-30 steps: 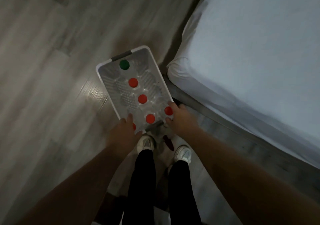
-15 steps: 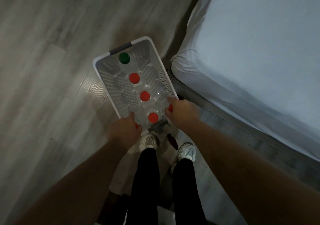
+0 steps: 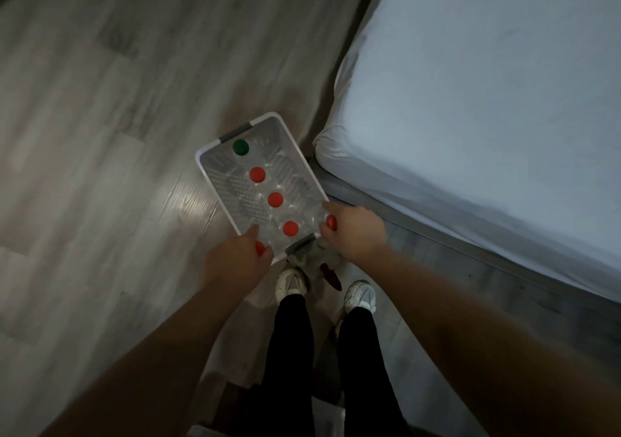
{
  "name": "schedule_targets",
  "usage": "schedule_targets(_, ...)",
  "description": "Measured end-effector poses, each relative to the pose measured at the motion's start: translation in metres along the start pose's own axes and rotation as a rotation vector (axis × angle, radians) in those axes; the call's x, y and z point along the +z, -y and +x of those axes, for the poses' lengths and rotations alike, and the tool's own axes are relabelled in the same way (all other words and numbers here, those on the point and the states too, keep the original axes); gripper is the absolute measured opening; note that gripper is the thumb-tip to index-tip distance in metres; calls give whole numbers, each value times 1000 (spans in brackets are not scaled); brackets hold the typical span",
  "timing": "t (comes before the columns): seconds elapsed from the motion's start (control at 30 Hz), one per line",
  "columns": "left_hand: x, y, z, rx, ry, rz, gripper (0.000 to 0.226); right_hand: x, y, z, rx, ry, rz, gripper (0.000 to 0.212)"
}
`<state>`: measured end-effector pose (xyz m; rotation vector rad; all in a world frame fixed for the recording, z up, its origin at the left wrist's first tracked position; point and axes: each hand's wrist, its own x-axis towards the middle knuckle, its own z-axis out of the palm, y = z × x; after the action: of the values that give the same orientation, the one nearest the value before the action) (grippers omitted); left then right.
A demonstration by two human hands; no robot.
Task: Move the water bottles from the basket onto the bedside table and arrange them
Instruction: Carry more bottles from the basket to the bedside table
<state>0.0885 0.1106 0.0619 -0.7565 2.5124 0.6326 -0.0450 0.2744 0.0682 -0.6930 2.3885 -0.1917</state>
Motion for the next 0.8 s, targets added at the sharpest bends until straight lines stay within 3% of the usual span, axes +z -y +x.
schedule_targets(0.27,-73,-43,-86,91,-99,-110,36,-70,14,-112,105,-202,212,38)
schedule_targets(0.57,-125,-140,-176,477,-88,-306,19,-125,-11,-280,241,-609,700,19)
schedule_targets(0.8,-116,-240,-233,723,-11,-351,20,-127,-78,-392,387,-939,854,14)
